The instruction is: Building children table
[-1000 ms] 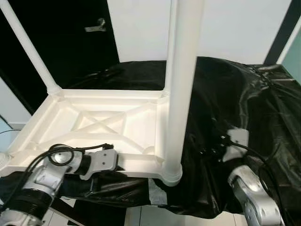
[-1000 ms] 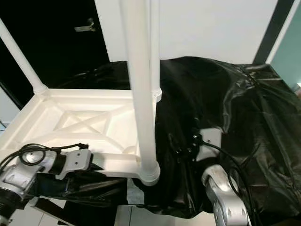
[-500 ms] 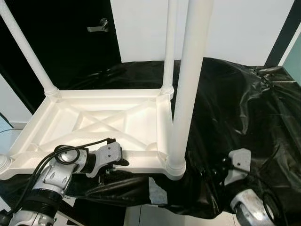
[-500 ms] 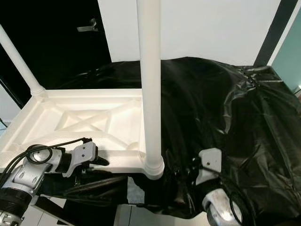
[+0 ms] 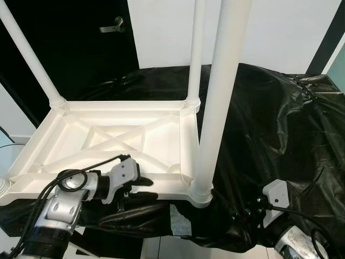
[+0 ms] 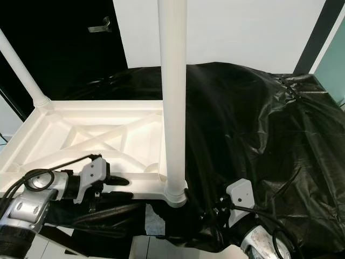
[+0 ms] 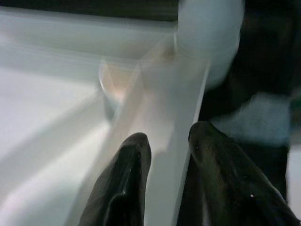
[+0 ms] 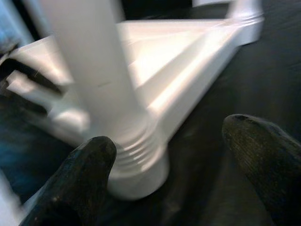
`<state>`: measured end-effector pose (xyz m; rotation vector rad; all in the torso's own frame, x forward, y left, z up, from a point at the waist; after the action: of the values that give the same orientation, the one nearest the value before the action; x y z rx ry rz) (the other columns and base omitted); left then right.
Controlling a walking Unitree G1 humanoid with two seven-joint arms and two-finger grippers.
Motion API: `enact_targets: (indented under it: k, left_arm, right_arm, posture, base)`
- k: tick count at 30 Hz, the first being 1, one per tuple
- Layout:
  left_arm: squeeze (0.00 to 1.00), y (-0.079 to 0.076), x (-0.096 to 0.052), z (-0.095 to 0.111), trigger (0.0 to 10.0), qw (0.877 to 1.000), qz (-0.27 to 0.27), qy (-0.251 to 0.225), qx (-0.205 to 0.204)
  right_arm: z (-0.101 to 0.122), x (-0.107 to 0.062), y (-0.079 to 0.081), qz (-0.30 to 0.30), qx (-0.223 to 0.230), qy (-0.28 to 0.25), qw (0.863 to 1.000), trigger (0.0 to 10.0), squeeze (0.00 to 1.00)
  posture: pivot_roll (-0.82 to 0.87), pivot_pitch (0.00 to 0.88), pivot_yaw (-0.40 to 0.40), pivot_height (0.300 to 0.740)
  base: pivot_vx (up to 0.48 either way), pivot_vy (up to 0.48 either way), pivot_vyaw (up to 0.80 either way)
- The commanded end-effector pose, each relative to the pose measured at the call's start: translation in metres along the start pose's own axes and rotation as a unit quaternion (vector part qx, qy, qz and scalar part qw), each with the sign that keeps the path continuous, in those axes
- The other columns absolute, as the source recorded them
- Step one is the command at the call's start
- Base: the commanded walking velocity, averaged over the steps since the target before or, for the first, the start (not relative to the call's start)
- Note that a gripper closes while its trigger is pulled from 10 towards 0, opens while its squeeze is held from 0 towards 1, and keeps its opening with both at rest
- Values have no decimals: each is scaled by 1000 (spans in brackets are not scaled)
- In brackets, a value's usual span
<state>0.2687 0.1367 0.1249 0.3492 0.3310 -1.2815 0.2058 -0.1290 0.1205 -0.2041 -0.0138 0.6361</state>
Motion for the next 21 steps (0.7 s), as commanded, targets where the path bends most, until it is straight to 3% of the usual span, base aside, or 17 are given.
enact_targets:
  k: [1,9,10,17,21]
  left_arm:
    - [0,5,-10,12,10000,997,63,-46,-22]
    - [0,-2,-15,24,10000,992,70,-88,-53]
    - [0,-3,-14,29,10000,989,85,-110,-59]
    - [0,-12,-5,35,10000,981,114,-144,-62]
    - [0,-13,1,33,10000,976,120,-154,-98]
  right_arm:
    - [3,1,4,44,-5,0,999,10000,0]
    - [8,18,-2,72,-24,-12,997,10000,0]
    - [10,28,-5,79,-31,-20,996,10000,0]
    - [15,46,-7,105,-45,-39,993,10000,0]
    - [17,58,-3,136,-63,-50,987,10000,0]
  posture:
    - [62,0,14,740]
    - [87,0,-4,740]
    - [93,0,-8,740]
    - [92,0,-8,740]
    - [86,0,-6,740]
  base:
    - [0,0,0]
    - [0,0,0]
    - [0,0,0]
    - [0,0,0]
    - [0,0,0]
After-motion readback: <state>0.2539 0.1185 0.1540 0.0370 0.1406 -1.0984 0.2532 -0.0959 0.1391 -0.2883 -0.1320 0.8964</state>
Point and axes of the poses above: a point about 5 cm out from each wrist's last joint towards the gripper, its own x axis pointing out of the wrist towards the gripper, its own z axis along the axis of the wrist's last joint, y = z × x, the point moved 4 cm from there along x, pointing out of the wrist towards the gripper, and after that the axes turned 6 degrees about -x, right-handed, at the moved point
